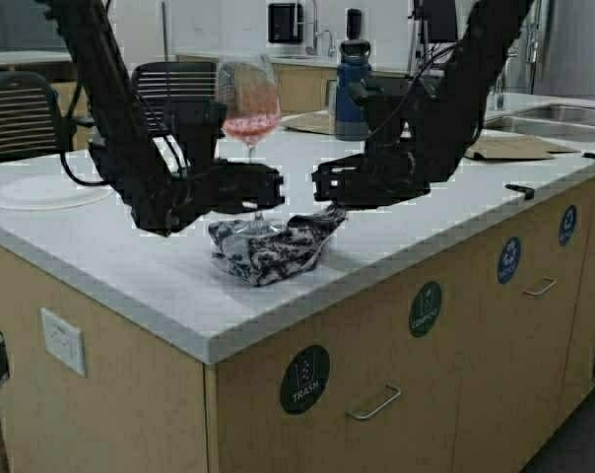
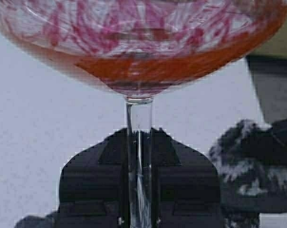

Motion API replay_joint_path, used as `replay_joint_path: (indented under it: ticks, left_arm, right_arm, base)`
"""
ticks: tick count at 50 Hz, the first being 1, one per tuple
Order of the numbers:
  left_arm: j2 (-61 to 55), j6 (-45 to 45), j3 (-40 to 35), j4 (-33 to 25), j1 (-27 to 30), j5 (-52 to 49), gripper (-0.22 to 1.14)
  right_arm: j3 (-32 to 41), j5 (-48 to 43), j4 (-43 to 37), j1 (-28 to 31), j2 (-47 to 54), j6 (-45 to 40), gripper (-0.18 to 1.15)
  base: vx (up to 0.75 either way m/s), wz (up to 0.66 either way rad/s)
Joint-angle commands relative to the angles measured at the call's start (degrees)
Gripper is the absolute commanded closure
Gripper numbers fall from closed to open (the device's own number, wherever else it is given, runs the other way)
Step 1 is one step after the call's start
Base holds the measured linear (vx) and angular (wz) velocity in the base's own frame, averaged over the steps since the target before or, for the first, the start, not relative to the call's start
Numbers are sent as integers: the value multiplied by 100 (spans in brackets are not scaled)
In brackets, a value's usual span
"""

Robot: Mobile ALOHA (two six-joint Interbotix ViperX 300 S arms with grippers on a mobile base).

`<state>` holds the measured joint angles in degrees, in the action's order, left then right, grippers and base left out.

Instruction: Get the cloth and wipe up the spill under the wine glass

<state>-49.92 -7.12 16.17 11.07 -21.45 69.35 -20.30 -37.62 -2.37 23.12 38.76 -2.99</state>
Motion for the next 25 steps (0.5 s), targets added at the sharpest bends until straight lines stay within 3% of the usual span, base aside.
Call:
replay_joint_path:
  ticks: [1,11,25]
  left_arm:
    - [-193,123,-316,18,-18,53,57]
    - [-387,272,-483,18,-18,53,57]
    - [554,202,-220,18,-18,53,57]
  right_arm:
    - [9,-88,-18,-18,-149,9,91]
    - [-79,-176,-18,-18,-229,9,91]
    - [-483,-853,-466,-396,-615,-35,91]
  base:
    - [0,0]
    - [0,0]
    - [0,0]
